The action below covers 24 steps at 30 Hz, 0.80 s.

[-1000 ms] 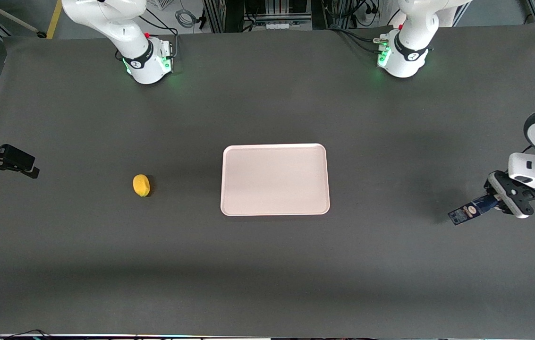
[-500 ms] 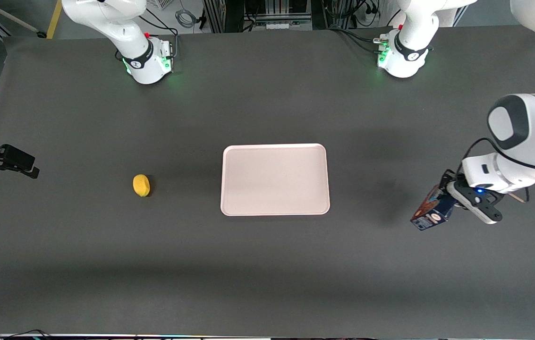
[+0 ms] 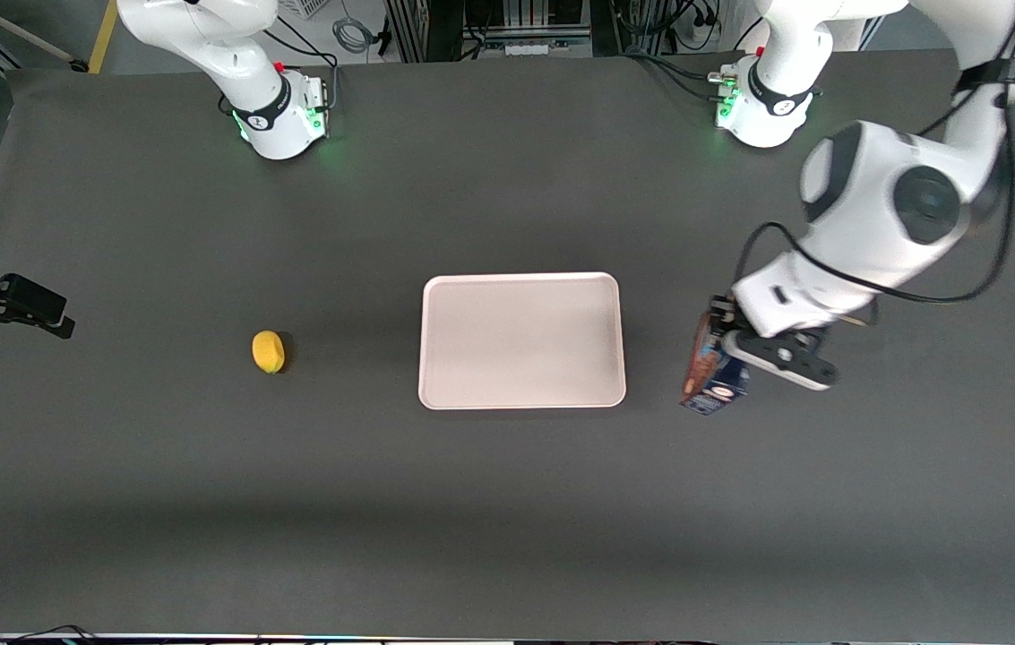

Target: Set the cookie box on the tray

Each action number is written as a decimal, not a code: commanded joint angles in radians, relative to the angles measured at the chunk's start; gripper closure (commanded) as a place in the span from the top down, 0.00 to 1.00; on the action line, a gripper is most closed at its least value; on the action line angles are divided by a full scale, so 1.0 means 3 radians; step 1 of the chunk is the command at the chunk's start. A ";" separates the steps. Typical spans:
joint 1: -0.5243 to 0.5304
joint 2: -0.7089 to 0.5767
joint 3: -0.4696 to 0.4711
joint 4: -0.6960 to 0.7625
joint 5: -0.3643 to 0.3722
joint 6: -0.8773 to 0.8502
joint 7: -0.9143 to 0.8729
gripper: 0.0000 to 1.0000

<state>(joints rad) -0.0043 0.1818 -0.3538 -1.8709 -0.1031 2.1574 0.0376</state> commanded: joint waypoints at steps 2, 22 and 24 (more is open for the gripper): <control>-0.0042 -0.0023 -0.0364 0.0054 0.0200 -0.0069 -0.1188 0.28; -0.0221 0.0564 -0.0851 -0.0048 0.1003 0.0243 -0.2743 0.29; -0.0241 0.0616 -0.0846 -0.0068 0.1008 0.0325 -0.2779 0.29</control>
<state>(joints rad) -0.0595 0.3285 -0.6033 -1.8876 0.1697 2.1999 -0.7230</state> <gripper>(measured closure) 0.709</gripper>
